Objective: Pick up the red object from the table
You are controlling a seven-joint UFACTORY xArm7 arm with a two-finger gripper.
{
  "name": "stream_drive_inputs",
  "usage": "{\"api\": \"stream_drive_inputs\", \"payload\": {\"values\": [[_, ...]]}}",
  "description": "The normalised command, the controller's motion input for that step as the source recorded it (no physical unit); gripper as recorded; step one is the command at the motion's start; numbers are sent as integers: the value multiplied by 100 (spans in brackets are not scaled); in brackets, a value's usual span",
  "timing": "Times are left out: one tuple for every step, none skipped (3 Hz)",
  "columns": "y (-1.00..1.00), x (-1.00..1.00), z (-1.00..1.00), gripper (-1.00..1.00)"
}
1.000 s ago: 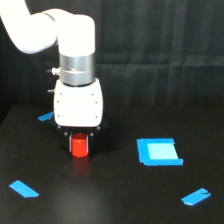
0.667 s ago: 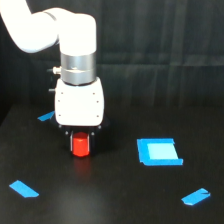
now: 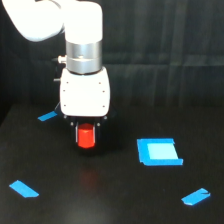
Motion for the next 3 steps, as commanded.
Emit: {"api": "stream_drive_inputs", "payload": {"values": [[-1, 17, 90, -98], [11, 13, 99, -96], [-8, 25, 99, -99]]}}
